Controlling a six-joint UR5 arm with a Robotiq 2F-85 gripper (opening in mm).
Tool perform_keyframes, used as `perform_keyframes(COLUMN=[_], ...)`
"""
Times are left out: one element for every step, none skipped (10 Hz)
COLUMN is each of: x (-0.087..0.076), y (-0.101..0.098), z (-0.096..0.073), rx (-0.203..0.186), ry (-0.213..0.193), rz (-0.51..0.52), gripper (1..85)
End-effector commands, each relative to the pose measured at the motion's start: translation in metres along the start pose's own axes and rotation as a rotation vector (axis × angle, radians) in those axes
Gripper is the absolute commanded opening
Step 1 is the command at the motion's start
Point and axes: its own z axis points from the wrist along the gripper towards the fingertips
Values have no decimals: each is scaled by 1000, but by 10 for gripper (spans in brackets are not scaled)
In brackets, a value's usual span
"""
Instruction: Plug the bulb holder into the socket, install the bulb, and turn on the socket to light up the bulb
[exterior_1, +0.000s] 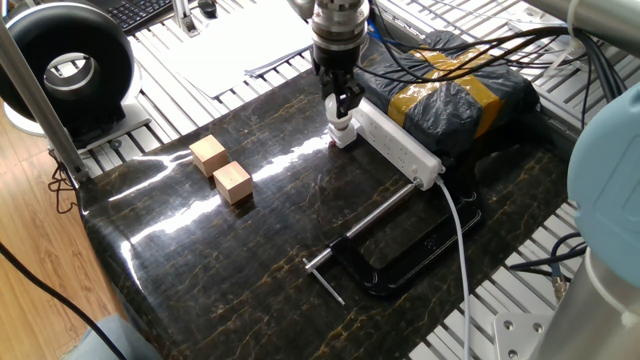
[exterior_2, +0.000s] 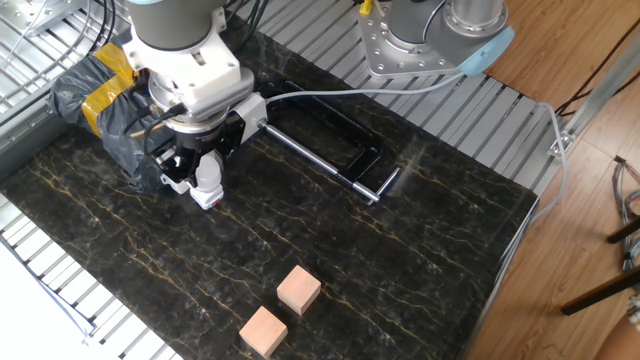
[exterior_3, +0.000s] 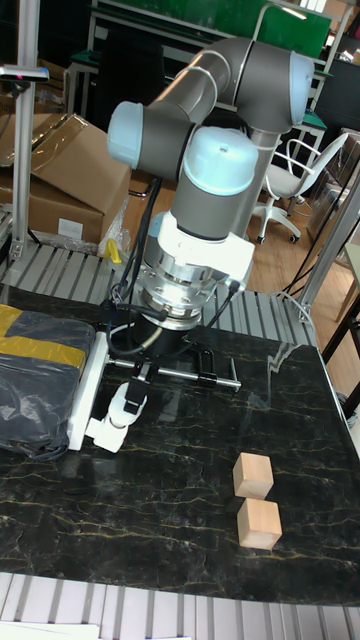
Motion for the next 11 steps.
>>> perform_keyframes(x=[-5,-4,-4,-3,-4,-5,-7,-8,-8,-10,-10], y=[3,4,5,6,6,7,8,8,9,10,10], z=[-2,0,2,2,1,0,0,0,0,0,-1], rx=[-16,-20,-26,-30,-31,-33,-38,-42,-44,-52,-58], ry=[-20,-24,-26,-25,-23,-24,-26,-30,-34,-45,-49], rz=[92,114,136,158,185,218,259,289,317,352,396], gripper=[10,10,10,10,10,10,10,10,10,10,10])
